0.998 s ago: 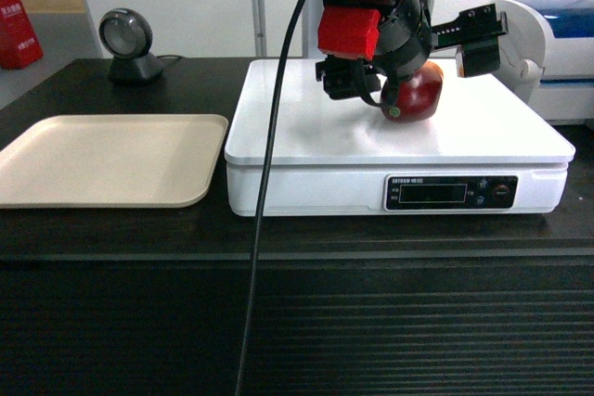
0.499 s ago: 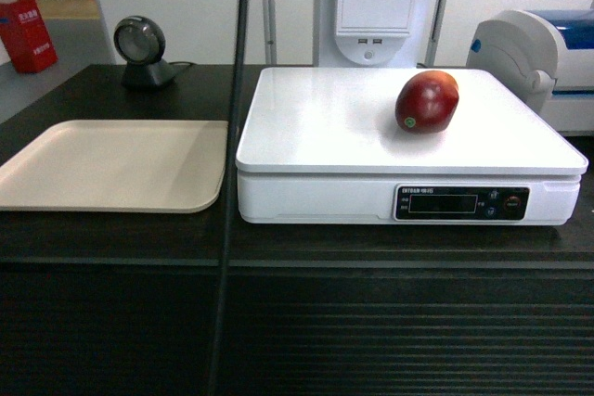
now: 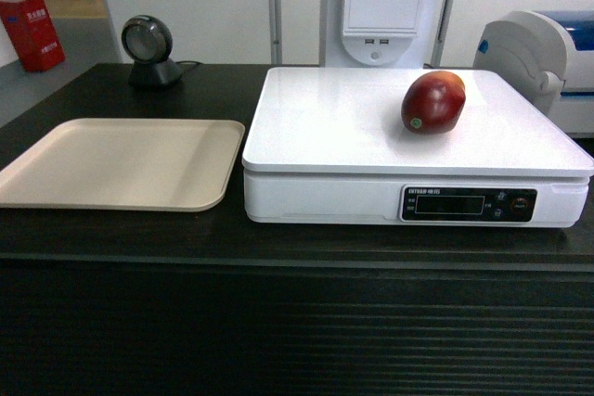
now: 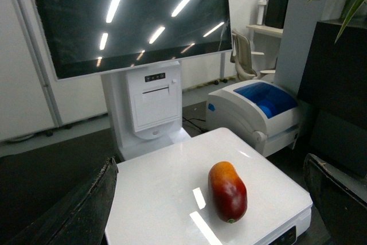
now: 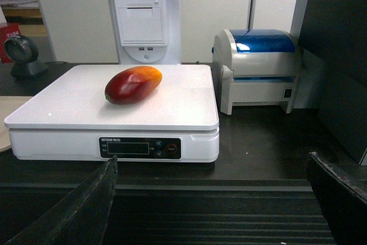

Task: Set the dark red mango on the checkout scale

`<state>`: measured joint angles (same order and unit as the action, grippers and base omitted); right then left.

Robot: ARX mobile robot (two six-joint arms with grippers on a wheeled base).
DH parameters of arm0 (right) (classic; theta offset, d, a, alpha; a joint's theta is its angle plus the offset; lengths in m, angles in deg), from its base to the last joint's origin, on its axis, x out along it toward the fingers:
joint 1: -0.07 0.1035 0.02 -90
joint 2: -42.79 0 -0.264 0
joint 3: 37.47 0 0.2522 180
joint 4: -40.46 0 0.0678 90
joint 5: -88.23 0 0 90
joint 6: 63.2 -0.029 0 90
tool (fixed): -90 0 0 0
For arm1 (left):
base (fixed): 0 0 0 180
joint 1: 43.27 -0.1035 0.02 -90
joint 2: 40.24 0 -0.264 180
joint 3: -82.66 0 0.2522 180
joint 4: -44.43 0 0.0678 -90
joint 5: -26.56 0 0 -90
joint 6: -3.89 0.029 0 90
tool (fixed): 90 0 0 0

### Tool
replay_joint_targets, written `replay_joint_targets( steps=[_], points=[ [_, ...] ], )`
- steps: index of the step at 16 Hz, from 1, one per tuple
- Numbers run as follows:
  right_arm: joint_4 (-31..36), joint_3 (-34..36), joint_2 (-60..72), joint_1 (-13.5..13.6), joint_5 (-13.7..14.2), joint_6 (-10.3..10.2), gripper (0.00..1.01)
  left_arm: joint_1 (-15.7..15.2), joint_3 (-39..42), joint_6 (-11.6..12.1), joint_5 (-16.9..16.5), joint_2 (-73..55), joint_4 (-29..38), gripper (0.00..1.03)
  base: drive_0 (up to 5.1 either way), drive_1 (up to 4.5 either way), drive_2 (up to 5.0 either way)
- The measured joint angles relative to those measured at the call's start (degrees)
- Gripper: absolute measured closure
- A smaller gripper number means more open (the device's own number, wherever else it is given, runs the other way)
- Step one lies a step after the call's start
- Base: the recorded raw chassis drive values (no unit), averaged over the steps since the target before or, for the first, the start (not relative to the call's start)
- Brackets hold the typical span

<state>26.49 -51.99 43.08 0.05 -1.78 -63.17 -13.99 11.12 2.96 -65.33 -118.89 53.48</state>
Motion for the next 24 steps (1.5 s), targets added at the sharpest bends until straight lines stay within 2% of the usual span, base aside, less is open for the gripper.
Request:
replay_joint_targets(
  steps=[2,3,4,5,6,7,8,11,15,16,17,18,19,24],
  points=[
    [0.0,0.0,0.0,0.0,0.0,0.0,0.03,-2.5,3.7,1.4,0.1,5.2,-1.4,0.05,0.0,0.0,0.0],
    [0.0,0.0,0.0,0.0,0.0,0.0,0.03,-3.4,4.7,1.4,2.6,7.5,-3.0,0.07,0.0,0.0,0.0],
    [0.0,0.0,0.0,0.0,0.0,0.0,0.03,-4.2,7.6,1.3,12.8,11.0,-4.2,0.18,0.0,0.0,0.0],
    [0.0,0.0,0.0,0.0,0.0,0.0,0.03,-6.1,13.2,1.3,19.4,15.8,-4.1,0.28,0.0,0.0,0.0],
    [0.0,0.0,0.0,0.0,0.0,0.0,0.03,-10.0,19.5,1.3,20.4,21.6,-4.3,0.41,0.0,0.0,0.0],
    [0.0,0.0,0.0,0.0,0.0,0.0,0.03,-13.4,24.2,1.2,18.8,26.4,-4.7,0.52,0.0,0.0,0.0],
    [0.0,0.0,0.0,0.0,0.0,0.0,0.03,-16.5,30.3,1.2,15.6,32.3,-3.1,0.68,0.0,0.0,0.0],
    [0.0,0.0,0.0,0.0,0.0,0.0,0.03,-20.1,39.6,0.9,11.0,38.1,-0.7,1.01,0.0,0.0,0.0],
    [0.0,0.0,0.0,0.0,0.0,0.0,0.03,-23.6,46.9,1.0,7.7,45.0,0.0,1.01,0.0,0.0,0.0],
    [0.0,0.0,0.0,0.0,0.0,0.0,0.03,-25.2,48.1,1.0,5.0,46.4,-0.4,1.01,0.0,0.0,0.0],
    [0.0,0.0,0.0,0.0,0.0,0.0,0.03,-29.0,49.5,1.0,2.4,48.1,-0.8,1.01,0.0,0.0,0.0],
    [0.0,0.0,0.0,0.0,0.0,0.0,0.03,-29.7,50.4,0.9,2.9,49.5,-1.2,1.01,0.0,0.0,0.0],
    [0.0,0.0,0.0,0.0,0.0,0.0,0.03,-29.4,51.3,1.0,1.9,51.2,-1.8,1.01,0.0,0.0,0.0],
    [0.0,0.0,0.0,0.0,0.0,0.0,0.03,-29.1,54.6,1.0,1.9,57.9,-5.6,1.01,0.0,0.0,0.0]
  ],
)
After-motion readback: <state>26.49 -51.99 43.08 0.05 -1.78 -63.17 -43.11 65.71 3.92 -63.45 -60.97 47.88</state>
